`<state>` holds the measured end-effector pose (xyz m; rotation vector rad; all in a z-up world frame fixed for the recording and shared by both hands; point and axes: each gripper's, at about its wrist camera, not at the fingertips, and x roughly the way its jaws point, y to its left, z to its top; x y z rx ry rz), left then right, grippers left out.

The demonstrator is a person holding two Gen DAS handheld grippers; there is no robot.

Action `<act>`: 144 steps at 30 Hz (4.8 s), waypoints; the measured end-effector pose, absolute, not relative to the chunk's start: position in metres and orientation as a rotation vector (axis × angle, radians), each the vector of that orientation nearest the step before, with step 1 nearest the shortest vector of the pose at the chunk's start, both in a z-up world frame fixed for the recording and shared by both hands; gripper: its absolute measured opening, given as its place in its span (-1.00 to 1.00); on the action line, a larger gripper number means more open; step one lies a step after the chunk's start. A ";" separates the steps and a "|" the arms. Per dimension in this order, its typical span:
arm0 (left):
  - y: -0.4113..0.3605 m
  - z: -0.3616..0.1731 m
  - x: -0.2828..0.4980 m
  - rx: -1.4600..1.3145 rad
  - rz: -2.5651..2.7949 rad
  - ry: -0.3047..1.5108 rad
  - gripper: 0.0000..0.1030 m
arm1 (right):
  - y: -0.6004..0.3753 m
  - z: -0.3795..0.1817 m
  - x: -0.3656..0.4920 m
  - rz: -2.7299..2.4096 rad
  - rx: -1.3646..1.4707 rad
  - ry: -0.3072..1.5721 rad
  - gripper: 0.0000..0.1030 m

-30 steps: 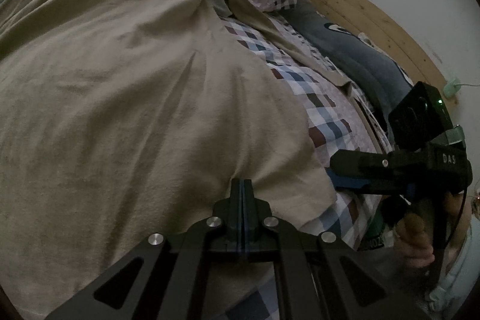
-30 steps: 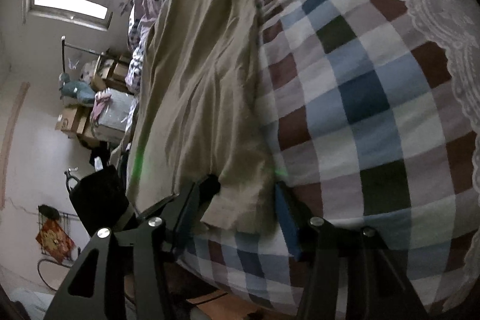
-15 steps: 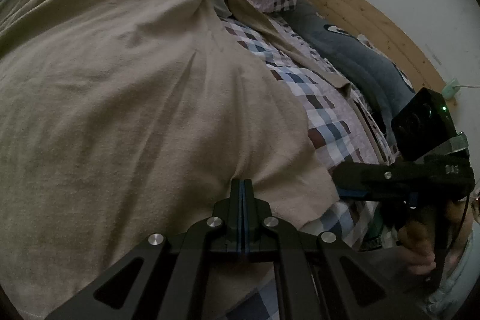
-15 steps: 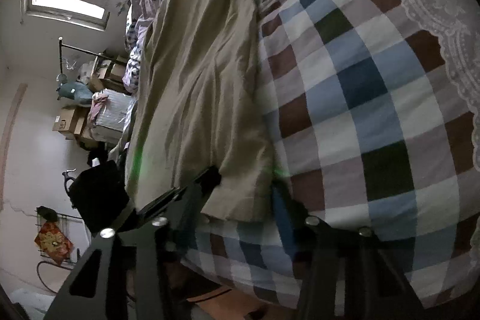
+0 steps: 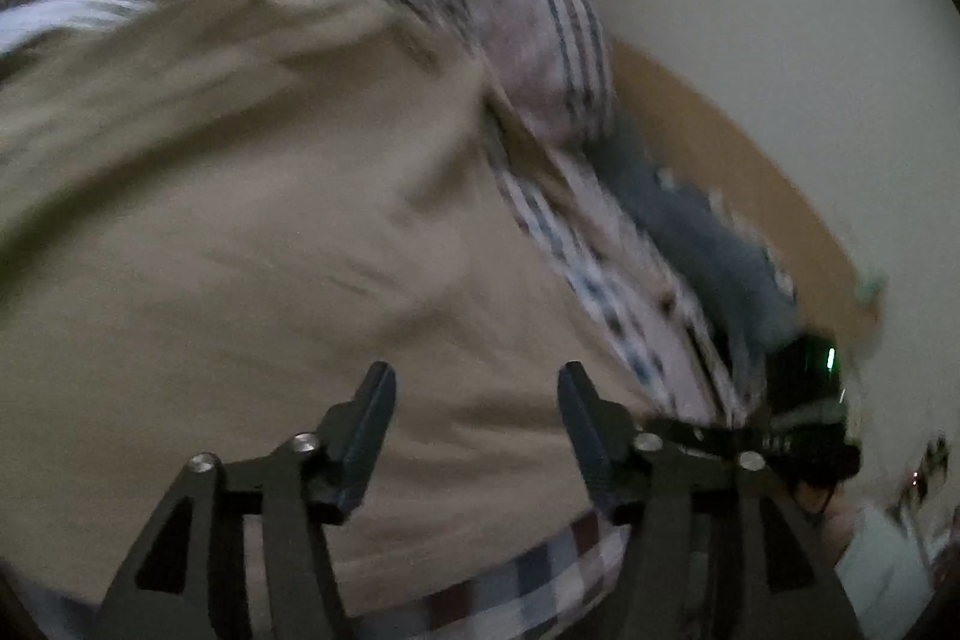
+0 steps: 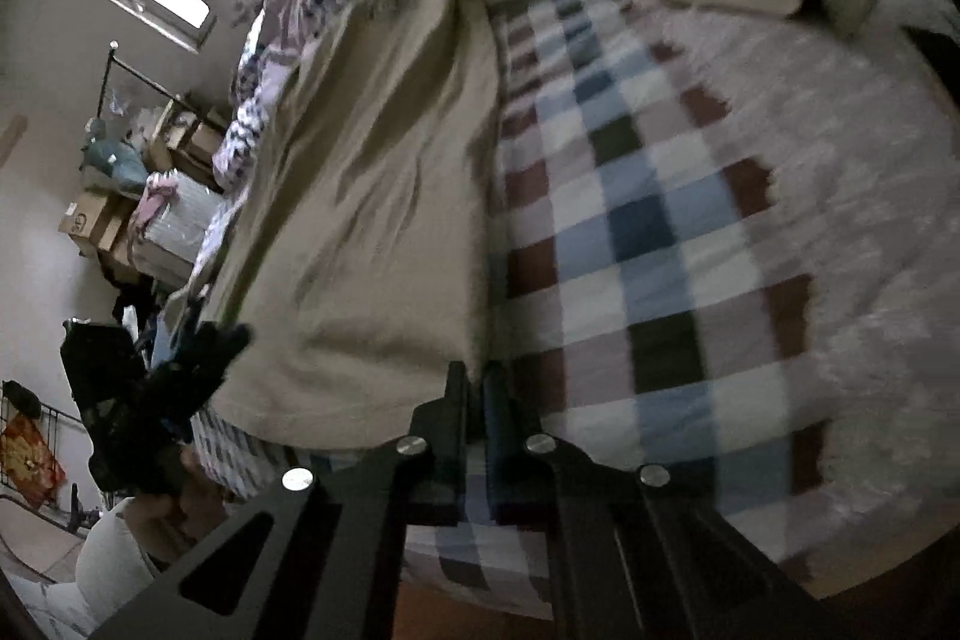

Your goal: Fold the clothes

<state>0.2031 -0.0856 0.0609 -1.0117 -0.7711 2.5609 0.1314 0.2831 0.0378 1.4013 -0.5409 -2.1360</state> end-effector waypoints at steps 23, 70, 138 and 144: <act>-0.312 0.006 0.314 -1.198 2.723 -1.444 0.25 | 0.347 0.046 0.132 -2.369 1.413 -0.647 -0.96; -0.301 0.033 0.385 -1.220 2.753 -1.485 -0.95 | 0.341 0.064 0.190 -2.453 1.563 -0.244 -0.96; -0.225 0.084 0.050 -0.755 2.843 -0.734 0.68 | -0.039 0.242 -0.120 -1.962 0.655 1.232 -0.06; -0.255 0.064 0.040 -0.819 2.920 -0.788 0.68 | -0.058 0.170 -0.190 -1.815 0.860 1.336 -0.22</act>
